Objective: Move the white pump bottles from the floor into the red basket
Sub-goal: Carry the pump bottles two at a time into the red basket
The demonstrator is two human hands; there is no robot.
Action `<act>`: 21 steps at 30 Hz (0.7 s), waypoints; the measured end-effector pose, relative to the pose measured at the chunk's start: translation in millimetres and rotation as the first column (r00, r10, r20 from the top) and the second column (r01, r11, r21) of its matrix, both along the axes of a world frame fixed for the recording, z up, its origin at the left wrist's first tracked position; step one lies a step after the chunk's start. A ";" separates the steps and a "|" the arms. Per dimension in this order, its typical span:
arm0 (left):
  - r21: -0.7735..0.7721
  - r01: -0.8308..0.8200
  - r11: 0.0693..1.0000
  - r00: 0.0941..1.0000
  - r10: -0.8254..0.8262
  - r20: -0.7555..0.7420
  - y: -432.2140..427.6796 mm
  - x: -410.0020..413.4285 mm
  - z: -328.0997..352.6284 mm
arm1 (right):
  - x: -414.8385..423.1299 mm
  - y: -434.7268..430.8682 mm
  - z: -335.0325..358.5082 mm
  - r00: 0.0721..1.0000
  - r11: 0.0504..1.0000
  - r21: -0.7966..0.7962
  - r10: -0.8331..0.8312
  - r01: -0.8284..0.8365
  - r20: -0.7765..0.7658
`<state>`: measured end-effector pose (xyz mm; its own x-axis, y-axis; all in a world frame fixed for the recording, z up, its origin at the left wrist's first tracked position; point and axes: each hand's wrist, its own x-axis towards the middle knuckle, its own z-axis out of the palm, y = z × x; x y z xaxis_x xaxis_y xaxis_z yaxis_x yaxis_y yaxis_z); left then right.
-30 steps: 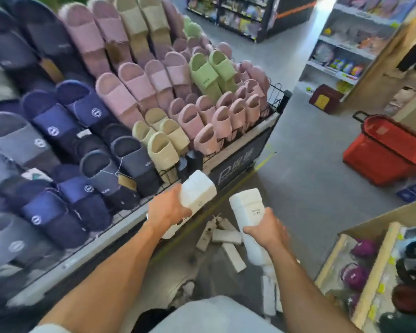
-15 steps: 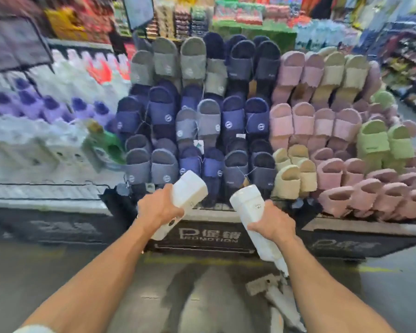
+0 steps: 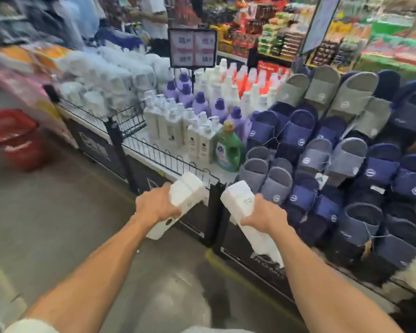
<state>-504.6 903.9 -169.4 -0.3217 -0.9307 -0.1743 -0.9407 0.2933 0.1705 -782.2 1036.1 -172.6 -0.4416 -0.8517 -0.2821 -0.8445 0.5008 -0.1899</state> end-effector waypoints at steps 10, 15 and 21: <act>0.048 -0.361 0.931 0.933 0.361 0.001 -35.8 128.6 -3.5 | 104.9 -150.8 11.8 0.904 0.904 0.046 0.427 -0.425 -0.033; 0.030 -0.523 0.852 0.852 0.524 -0.008 -44.4 167.4 -6.5 | 143.9 -214.2 10.7 0.809 0.812 0.043 0.584 -0.583 -0.068; 0.020 -0.663 0.749 0.749 0.663 0.009 -48.3 202.8 -4.7 | 184.3 -277.7 5.3 0.699 0.702 0.053 0.712 -0.710 -0.074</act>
